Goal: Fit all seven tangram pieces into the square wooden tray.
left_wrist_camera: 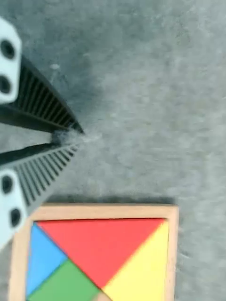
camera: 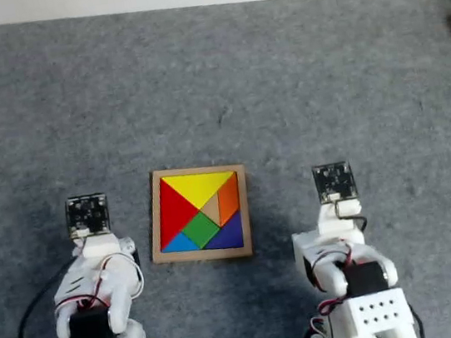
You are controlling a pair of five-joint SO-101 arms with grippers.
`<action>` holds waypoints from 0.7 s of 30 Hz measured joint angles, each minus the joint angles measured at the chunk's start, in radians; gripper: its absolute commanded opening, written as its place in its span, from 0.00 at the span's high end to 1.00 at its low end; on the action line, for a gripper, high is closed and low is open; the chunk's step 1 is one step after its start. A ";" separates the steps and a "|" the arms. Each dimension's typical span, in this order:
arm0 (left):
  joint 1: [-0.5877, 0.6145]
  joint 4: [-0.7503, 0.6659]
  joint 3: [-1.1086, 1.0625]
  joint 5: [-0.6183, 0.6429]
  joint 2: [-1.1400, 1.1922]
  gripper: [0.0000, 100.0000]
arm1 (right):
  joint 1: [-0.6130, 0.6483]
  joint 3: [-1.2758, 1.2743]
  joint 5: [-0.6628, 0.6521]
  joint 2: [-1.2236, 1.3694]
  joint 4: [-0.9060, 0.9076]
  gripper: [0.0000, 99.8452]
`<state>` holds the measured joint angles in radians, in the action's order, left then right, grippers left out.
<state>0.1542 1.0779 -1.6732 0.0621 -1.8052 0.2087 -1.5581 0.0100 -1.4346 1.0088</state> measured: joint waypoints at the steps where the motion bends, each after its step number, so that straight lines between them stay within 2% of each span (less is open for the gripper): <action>1: 0.000 0.000 0.000 -0.020 -0.005 0.99 | 0.000 -0.018 0.000 0.000 -0.015 0.99; 8: 0.000 0.000 -0.003 -0.072 -0.002 0.99 | 0.002 -0.120 0.000 -0.009 -0.157 0.99; 21: 0.000 0.006 -0.003 -0.074 -0.002 0.99 | -0.037 -0.120 0.000 0.002 -0.172 0.99</action>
<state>0.1542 1.0840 -1.6763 -0.0115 -1.8067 0.1718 -1.6778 0.0100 -1.4331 0.8370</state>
